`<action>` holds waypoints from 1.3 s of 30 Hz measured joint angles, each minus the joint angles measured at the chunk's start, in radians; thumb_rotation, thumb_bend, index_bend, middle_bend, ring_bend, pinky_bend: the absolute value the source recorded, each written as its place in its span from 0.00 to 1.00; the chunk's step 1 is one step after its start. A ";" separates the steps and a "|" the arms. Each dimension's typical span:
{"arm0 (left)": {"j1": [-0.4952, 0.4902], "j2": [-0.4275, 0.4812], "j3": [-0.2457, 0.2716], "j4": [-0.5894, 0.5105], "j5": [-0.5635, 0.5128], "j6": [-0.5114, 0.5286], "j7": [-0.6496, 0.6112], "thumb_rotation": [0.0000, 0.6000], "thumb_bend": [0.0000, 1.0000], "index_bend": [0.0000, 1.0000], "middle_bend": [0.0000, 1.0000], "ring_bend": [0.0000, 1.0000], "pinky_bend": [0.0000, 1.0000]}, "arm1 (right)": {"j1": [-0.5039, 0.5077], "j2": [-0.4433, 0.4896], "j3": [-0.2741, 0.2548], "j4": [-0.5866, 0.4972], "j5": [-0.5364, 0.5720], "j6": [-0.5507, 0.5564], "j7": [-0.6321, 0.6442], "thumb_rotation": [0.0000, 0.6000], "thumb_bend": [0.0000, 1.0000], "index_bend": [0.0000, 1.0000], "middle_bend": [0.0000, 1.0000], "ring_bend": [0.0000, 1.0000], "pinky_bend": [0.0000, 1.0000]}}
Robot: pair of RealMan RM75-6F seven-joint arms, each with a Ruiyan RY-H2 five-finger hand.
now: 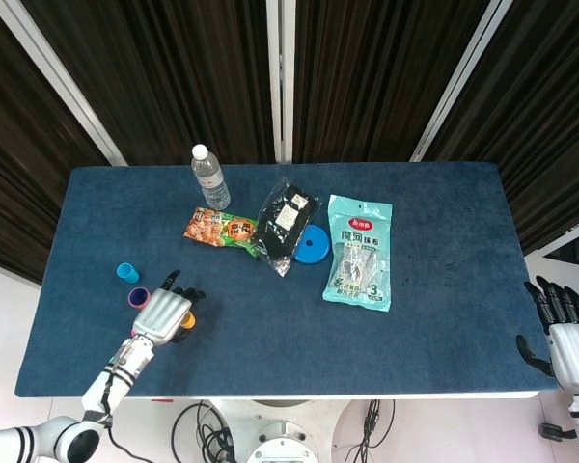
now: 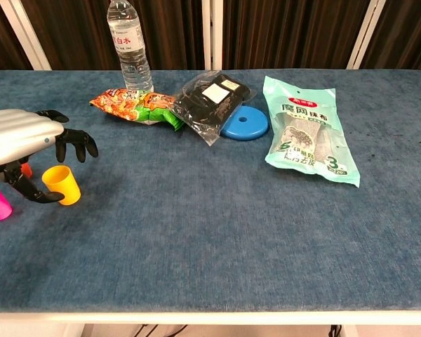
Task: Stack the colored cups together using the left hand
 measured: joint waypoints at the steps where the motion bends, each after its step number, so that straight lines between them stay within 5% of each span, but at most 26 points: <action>1: 0.000 -0.002 0.000 0.003 -0.006 0.000 0.002 1.00 0.22 0.33 0.35 0.44 0.05 | 0.000 0.000 0.000 0.001 0.001 -0.001 0.002 1.00 0.33 0.00 0.00 0.00 0.00; 26: -0.009 0.008 -0.003 0.000 -0.034 -0.008 -0.050 1.00 0.26 0.49 0.48 0.57 0.11 | 0.003 0.007 0.002 -0.011 0.011 -0.012 -0.011 1.00 0.33 0.00 0.00 0.00 0.00; 39: 0.028 0.166 -0.046 -0.154 -0.012 0.130 -0.049 1.00 0.26 0.48 0.48 0.56 0.11 | 0.003 0.016 0.002 -0.022 -0.001 -0.004 -0.013 1.00 0.33 0.00 0.00 0.00 0.00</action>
